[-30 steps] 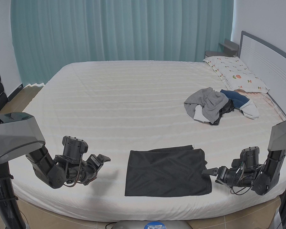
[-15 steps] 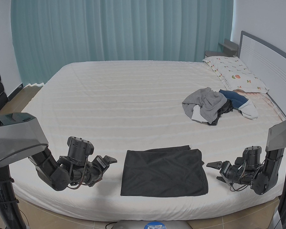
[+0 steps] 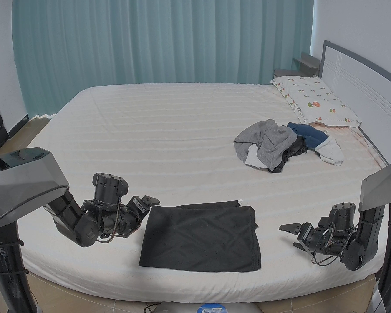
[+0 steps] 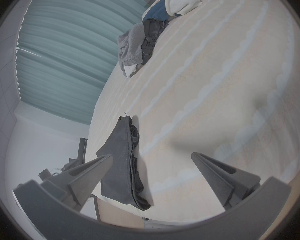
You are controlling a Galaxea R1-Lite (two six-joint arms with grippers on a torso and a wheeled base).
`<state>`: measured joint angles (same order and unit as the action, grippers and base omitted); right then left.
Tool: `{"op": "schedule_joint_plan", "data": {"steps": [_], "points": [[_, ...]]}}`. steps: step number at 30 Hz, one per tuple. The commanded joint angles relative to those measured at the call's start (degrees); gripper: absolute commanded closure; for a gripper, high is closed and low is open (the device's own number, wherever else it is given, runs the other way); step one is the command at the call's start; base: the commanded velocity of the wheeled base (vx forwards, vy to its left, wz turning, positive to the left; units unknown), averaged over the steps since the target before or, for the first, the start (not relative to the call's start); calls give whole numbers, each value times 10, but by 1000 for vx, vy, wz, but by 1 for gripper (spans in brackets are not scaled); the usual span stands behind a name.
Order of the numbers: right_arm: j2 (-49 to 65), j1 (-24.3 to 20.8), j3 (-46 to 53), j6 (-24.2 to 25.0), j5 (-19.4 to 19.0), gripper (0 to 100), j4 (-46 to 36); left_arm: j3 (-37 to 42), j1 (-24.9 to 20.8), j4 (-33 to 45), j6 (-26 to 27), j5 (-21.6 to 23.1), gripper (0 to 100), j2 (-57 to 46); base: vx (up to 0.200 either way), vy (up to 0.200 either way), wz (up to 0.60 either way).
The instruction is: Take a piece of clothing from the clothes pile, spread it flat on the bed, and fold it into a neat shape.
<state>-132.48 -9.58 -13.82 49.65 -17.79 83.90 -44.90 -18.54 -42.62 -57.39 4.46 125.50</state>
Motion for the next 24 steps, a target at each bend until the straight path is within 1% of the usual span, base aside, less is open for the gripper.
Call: {"op": "schedule_joint_plan", "data": {"steps": [1, 6, 8, 11, 15, 21, 22, 24], "points": [[-24, -17, 20, -2, 2, 0, 29, -48, 11, 0, 48, -2, 0, 60, 0, 0, 0], [-35, -18, 32, -3, 2, 0, 56, -82, 7, -3, 97, -5, 0, 97, 0, 0, 0], [-37, -18, 32, -4, 2, 0, 56, -101, 6, -4, 119, -18, 0, 114, 0, 0, 0], [-37, -20, 32, -3, 3, 0, 56, -123, 3, -1, 122, -29, 0, 131, 0, 0, 0], [-38, -20, 31, -4, 3, 0, 56, -139, 1, -2, 122, -29, 0, 140, 0, 0, 0], [-38, -20, 30, -4, 3, 0, 56, -141, -1, -1, 121, -29, 0, 141, 0, 0, 0], [-38, -21, 30, -4, 3, 0, 56, -141, -1, -1, 121, -28, 100, 141, 0, 0, 0], [-38, -21, 30, -4, 3, 0, 56, -142, -1, -4, 122, -29, 100, 144, 0, 0, 0]]}}
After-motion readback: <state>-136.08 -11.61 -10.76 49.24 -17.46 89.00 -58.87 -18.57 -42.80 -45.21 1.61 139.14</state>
